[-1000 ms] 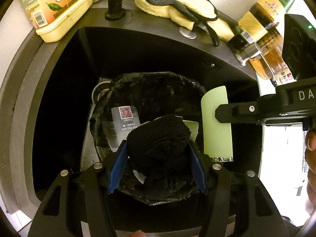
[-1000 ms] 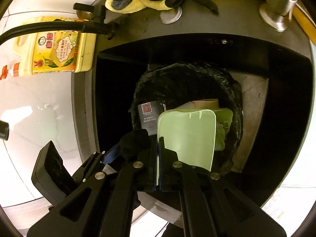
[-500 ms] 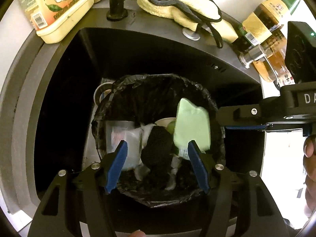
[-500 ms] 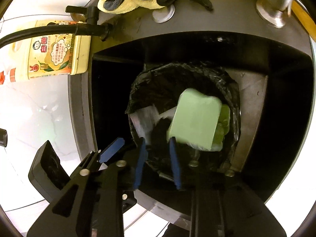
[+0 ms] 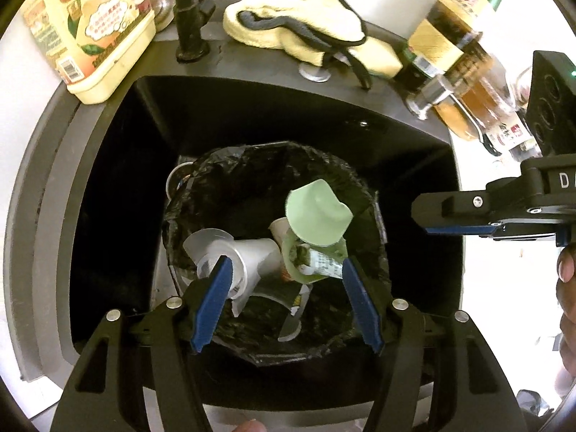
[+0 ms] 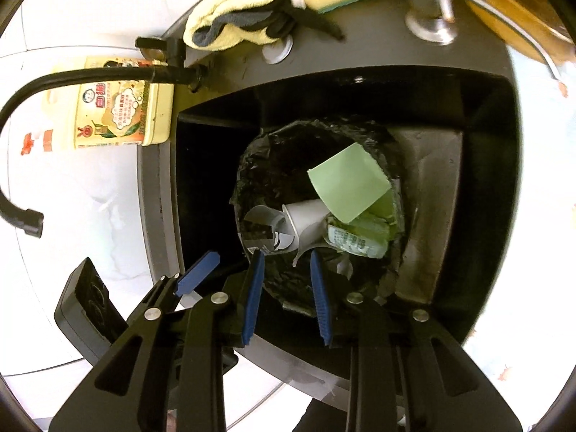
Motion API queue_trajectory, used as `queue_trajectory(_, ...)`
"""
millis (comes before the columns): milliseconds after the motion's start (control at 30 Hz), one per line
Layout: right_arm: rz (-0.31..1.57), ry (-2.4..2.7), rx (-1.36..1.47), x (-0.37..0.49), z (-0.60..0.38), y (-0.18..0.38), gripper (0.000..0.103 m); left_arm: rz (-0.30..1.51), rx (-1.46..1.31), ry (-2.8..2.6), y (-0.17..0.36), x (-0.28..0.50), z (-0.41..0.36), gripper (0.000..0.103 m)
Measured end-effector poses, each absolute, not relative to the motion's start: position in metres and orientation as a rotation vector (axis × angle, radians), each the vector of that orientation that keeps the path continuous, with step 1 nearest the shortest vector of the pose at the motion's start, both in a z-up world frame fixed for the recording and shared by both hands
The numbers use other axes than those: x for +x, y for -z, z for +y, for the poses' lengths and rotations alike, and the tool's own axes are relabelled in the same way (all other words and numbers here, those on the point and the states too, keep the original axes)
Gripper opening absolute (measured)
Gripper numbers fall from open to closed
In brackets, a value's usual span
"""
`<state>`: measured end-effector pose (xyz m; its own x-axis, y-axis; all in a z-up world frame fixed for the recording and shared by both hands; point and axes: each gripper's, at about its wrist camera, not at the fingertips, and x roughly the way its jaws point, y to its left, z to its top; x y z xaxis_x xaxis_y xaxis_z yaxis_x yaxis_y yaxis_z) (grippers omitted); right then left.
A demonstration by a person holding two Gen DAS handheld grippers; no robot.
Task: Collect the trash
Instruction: 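Open both tools to drop the cloth and green cup into the bin, then grasp a white tissue with the left tool while the right tool grasps another tissue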
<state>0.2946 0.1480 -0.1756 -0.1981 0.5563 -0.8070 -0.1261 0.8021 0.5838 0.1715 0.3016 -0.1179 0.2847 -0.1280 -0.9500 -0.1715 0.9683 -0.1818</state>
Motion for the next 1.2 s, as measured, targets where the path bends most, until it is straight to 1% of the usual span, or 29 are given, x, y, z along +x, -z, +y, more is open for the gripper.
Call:
queue_trajectory(133,1.645,-0.633,0.366,0.290,0.126,0.171,0.029,1.278,-0.243,-0.025,0.109,0.168,0.288,0.061)
queue_trajectory(167,1.642,-0.631,0.370,0.289,0.119,0.170,0.033,1.276,-0.238,-0.023,0.106,0.167,0.284,0.061)
queue_trajectory(333,1.614,-0.620,0.398,0.284,0.082,0.167,0.044,1.283,-0.201,-0.008,0.099,0.167,0.258,0.062)
queue_trajectory(400,1.603,-0.615,0.400,0.282,0.067,0.166,0.045,1.289,-0.182,0.004,0.097,0.168,0.243,0.062)
queue_trajectory(467,1.592,-0.607,0.401,0.281,0.049,0.166,0.052,1.295,-0.165,0.017,0.095,0.169,0.230,0.062)
queue_trajectory(500,1.586,-0.595,0.412,0.279,0.035,0.165,0.053,1.298,-0.160,0.022,0.095,0.169,0.224,0.062)
queue_trajectory(600,1.572,-0.574,0.415,0.278,0.008,0.162,0.054,1.304,-0.138,0.046,0.094,0.172,0.200,0.062)
queue_trajectory(667,1.558,-0.551,0.426,0.278,-0.020,0.159,0.058,1.308,-0.128,0.065,0.094,0.174,0.182,0.062)
queue_trajectory(733,1.547,-0.528,0.438,0.278,-0.044,0.156,0.060,1.307,-0.117,0.085,0.093,0.177,0.163,0.067)
queue_trajectory(1000,1.488,-0.441,0.528,0.278,-0.141,0.140,0.062,1.287,-0.055,0.174,0.082,0.194,0.082,0.067)
queue_trajectory(1100,1.454,-0.398,0.563,0.277,-0.182,0.133,0.066,1.281,-0.036,0.211,0.077,0.202,0.051,0.067)
queue_trajectory(1200,1.438,-0.369,0.590,0.278,-0.215,0.131,0.067,1.269,-0.007,0.243,0.073,0.211,0.018,0.068)
